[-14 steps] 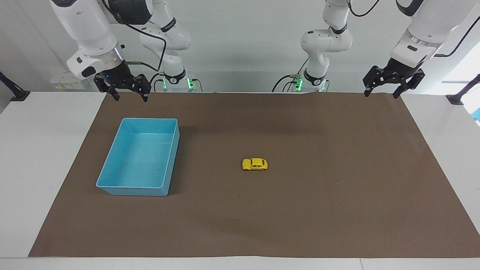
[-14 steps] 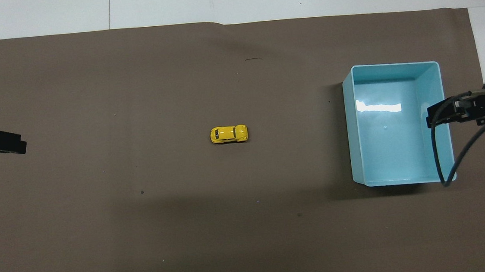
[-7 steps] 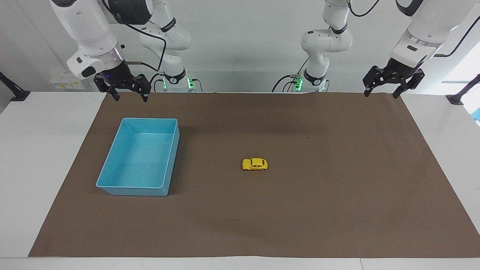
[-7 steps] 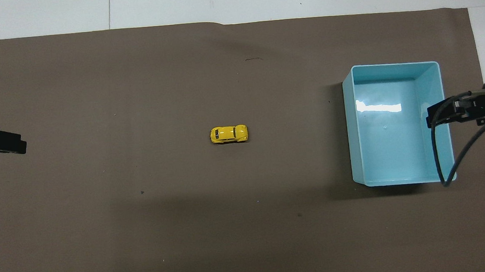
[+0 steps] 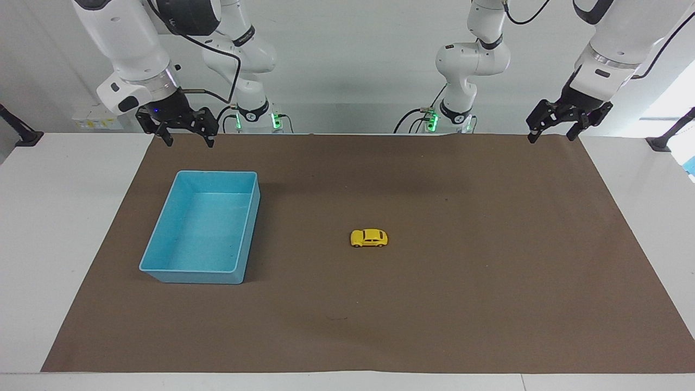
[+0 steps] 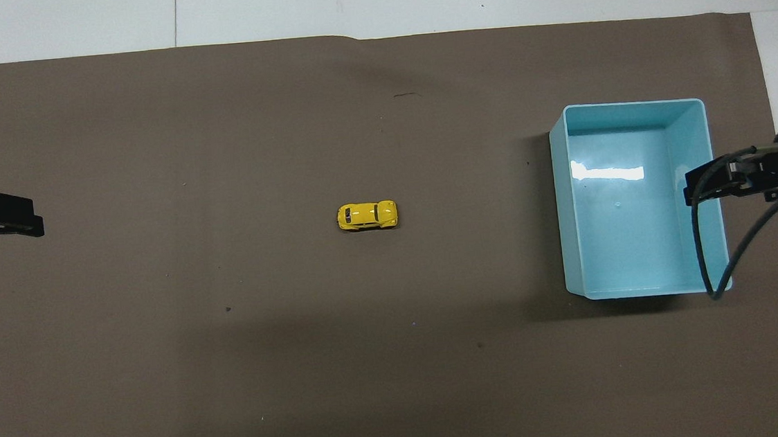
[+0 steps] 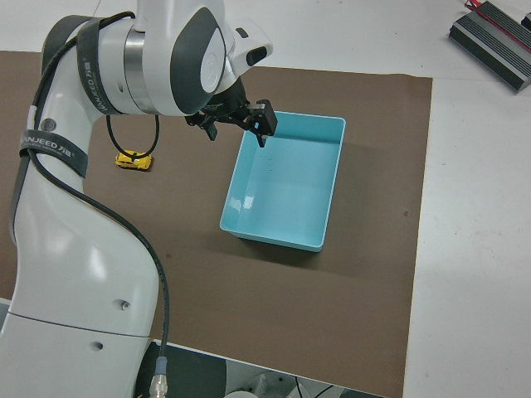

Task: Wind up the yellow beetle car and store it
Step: 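Reach the left gripper over to the yellow toy car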

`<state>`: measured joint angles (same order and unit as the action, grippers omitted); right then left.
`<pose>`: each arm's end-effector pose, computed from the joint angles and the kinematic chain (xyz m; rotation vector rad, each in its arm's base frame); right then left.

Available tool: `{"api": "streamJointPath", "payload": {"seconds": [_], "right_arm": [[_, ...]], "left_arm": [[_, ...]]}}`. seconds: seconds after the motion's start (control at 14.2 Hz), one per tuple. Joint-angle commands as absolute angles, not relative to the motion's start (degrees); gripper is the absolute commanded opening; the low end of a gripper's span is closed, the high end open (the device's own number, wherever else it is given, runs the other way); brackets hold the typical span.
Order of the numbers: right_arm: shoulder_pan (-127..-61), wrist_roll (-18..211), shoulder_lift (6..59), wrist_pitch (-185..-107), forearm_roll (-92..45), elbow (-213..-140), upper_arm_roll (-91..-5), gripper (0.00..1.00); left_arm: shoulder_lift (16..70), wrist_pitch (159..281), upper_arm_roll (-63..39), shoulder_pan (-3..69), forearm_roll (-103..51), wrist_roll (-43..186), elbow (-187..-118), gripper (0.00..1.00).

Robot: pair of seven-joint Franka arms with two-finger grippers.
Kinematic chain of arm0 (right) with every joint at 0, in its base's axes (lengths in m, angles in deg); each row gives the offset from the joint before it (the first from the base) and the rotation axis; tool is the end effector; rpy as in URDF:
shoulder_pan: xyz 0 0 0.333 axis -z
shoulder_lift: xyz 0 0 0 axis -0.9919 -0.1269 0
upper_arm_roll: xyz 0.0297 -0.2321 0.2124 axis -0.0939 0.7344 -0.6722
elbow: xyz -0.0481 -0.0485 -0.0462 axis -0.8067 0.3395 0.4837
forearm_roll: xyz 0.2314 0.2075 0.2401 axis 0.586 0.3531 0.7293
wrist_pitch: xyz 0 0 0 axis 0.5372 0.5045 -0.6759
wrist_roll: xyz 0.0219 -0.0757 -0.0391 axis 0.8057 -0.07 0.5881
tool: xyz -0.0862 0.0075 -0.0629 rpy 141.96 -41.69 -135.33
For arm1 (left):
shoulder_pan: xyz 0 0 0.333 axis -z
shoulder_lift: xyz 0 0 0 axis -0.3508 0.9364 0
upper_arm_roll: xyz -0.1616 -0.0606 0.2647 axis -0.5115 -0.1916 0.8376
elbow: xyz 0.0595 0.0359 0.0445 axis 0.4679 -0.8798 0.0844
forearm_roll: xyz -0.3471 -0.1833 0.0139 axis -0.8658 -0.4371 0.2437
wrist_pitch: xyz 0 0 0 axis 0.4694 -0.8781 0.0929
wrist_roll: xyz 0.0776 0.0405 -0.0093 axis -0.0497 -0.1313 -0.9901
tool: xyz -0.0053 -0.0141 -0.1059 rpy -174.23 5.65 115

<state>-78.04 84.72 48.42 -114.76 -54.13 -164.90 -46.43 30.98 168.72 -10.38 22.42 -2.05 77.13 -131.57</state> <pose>0.5425 0.0092 0.6126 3.1292 -0.0804 -0.1333 0.5364 -0.0350 0.6520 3.1103 0.1707 0.0070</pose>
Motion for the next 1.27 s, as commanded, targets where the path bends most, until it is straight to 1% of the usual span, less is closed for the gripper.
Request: {"api": "streamJointPath", "payload": {"seconds": [0.0, 0.42, 0.56, 0.7, 0.91, 1.13, 1.2], "right_arm": [[-77.26, 86.43, 48.82, -115.72, -52.77, -165.50, -46.68, 1.00], [-77.26, 86.43, 48.82, -115.72, -52.77, -165.50, -46.68, 1.00], [-77.26, 86.43, 48.82, -115.72, -52.77, -165.50, -46.68, 1.00], [-77.26, 86.43, 48.82, -115.72, -52.77, -165.50, -46.68, 1.00], [-77.26, 86.43, 48.82, -115.72, -52.77, -165.50, -46.68, 1.00], [-77.26, 86.43, 48.82, -115.72, -52.77, -165.50, -46.68, 1.00], [-77.26, 86.43, 48.82, -115.72, -52.77, -165.50, -46.68, 1.00]], "left_arm": [[30.82, 170.32, -10.39, 22.73, -2.61, 69.85, -132.61, 1.00], [31.17, 171.90, -10.74, 23.87, -4.54, 45.60, -133.23, 1.00], [31.79, 173.13, -10.65, 25.89, -4.54, 33.51, -133.58, 1.00], [33.10, 176.10, -10.65, 28.52, -4.54, 19.61, -134.02, 1.00], [35.91, 182.61, -10.56, 31.95, -4.37, 5.27, -134.55, 1.00], [38.37, 184.99, -10.74, 33.89, -4.46, -4.06, -134.28, 1.00], [39.95, 185.69, -10.65, 35.81, -4.28, -7.92, -133.94, 1.00]]}}
